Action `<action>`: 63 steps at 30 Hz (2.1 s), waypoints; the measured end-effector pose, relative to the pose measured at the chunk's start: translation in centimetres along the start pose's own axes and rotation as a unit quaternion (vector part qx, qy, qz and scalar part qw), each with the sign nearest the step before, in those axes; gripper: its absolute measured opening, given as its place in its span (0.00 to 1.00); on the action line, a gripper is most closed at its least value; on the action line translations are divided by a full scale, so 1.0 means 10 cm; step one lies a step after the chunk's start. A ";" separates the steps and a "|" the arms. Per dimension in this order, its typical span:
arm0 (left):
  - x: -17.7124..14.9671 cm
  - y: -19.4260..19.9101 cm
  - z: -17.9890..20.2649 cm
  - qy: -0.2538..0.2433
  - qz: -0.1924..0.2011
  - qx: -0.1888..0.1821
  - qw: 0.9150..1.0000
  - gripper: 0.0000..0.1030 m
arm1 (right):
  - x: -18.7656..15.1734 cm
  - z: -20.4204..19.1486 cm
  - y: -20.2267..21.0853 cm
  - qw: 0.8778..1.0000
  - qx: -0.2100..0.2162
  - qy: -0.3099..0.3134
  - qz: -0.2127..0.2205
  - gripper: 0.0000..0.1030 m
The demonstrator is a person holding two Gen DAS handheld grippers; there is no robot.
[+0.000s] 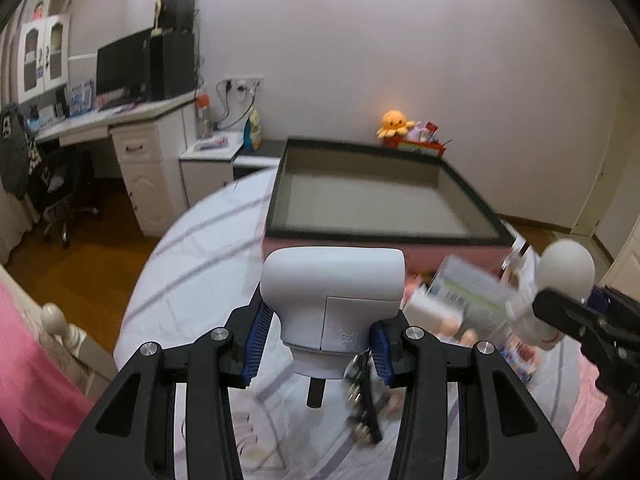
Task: Organize rigid objects
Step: 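Grasp the hair dryer with the left tool while the right tool grasps the white figure, then lower both held items into the box and open both tools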
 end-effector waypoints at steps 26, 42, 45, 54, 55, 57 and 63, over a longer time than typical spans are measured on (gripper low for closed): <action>0.93 -1.55 0.23 0.001 -0.083 -0.004 0.997 0.45 | 0.86 0.78 -1.65 0.989 -0.057 -0.044 -0.130 0.45; 0.92 -0.76 0.01 0.014 -0.003 0.026 1.000 1.00 | 0.94 0.72 -1.22 0.990 -0.088 -0.067 -0.083 0.87; 0.90 -0.52 -0.02 0.021 0.018 0.024 0.999 1.00 | 0.93 0.63 -1.03 0.992 -0.091 -0.064 -0.061 0.87; 0.68 0.19 -0.03 0.026 0.063 0.031 0.997 1.00 | 0.78 0.33 -0.29 0.994 -0.106 -0.039 0.007 0.87; 0.64 0.25 -0.04 0.028 0.064 0.031 0.997 1.00 | 0.75 0.30 -0.21 0.993 -0.109 -0.036 0.014 0.87; 0.54 0.35 -0.06 0.035 0.065 0.031 0.997 1.00 | 0.65 0.24 -0.05 0.993 -0.108 -0.032 0.025 0.88; 0.32 0.59 -0.04 0.038 0.076 0.046 0.995 1.00 | 0.43 0.10 0.24 0.993 -0.110 -0.019 0.039 0.88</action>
Point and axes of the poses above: each gripper's, at about its wrist camera, not at the fingertips, and y roughly against the way its jaws point, z to its right, x to its top, the point moved 1 cm from there along -y, roughly the way its jaws point, and after that the axes turned 3 degrees about -y, right-handed, at the moved point
